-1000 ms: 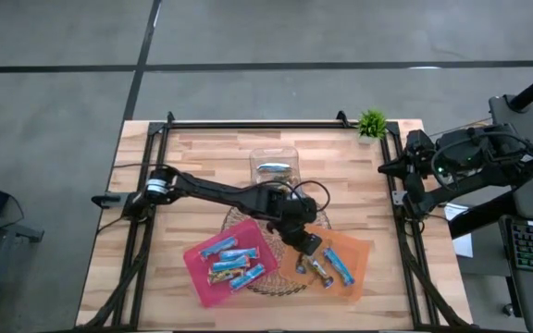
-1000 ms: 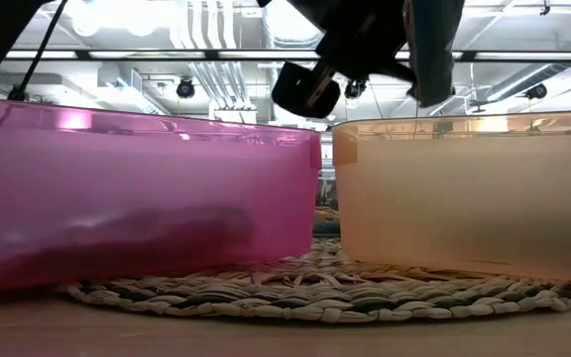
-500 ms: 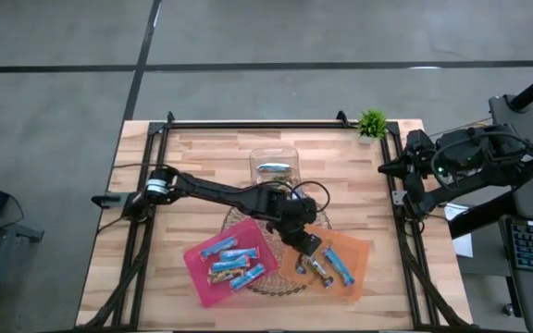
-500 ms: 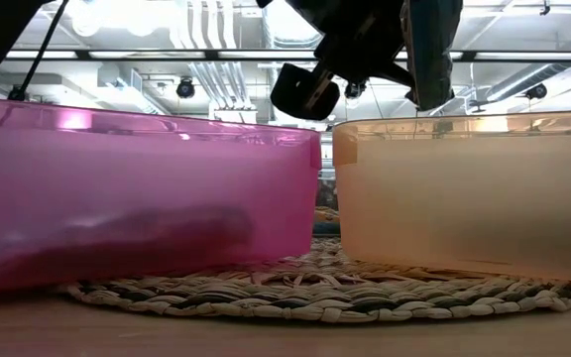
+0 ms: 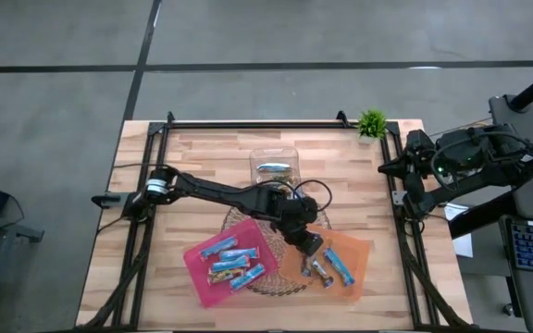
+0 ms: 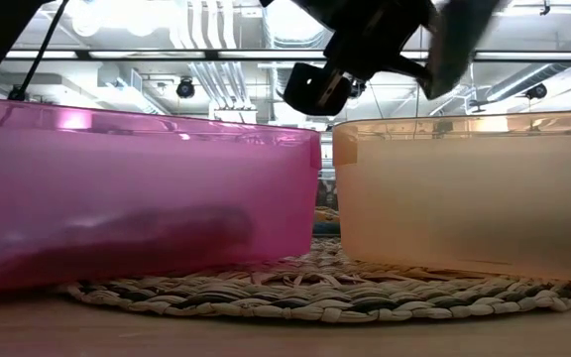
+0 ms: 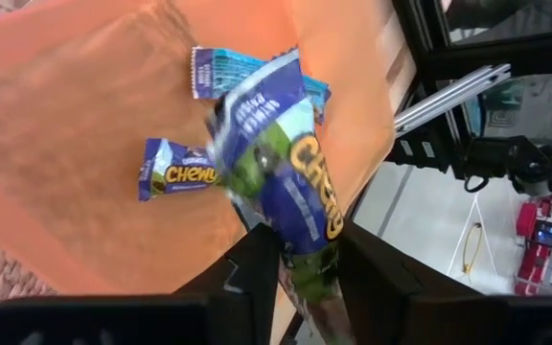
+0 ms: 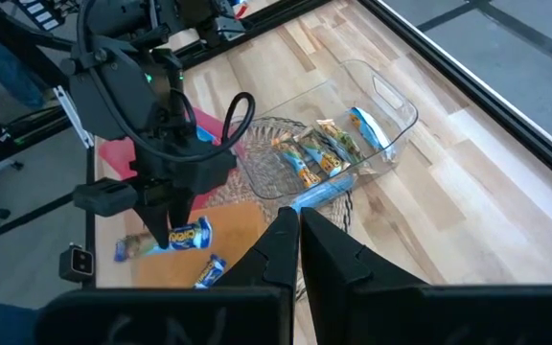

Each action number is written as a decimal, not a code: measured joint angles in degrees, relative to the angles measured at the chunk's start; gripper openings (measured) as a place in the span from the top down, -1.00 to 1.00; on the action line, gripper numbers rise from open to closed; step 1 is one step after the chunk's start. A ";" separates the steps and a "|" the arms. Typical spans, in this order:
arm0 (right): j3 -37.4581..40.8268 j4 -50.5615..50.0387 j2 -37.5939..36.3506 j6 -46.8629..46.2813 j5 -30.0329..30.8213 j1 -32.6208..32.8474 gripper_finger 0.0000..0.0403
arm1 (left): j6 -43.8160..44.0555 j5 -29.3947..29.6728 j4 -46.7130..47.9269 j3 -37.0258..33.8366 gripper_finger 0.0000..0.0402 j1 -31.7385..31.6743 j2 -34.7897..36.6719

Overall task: Pick and place Granola Bars by type
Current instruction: Put the blue granola bar into the orange bin, then return to Home Position

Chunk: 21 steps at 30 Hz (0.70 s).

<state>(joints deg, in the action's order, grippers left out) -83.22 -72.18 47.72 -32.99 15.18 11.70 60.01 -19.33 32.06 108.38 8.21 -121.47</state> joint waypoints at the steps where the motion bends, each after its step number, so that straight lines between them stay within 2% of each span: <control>1: 0.00 0.00 0.00 0.00 0.00 0.00 0.96 | -0.04 -0.02 -0.33 0.00 0.56 0.00 0.00; 9: 0.02 0.00 0.00 0.00 0.00 -0.01 0.96 | -0.08 -0.22 -0.66 0.00 0.35 0.00 0.00; 21: 0.02 0.00 0.00 0.03 -0.01 -0.02 0.96 | -0.05 -0.93 -0.74 0.00 0.33 -0.04 0.02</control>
<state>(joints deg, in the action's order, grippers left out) -83.20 -72.18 47.72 -32.96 15.17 11.68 59.95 -20.26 31.31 108.38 8.16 -121.45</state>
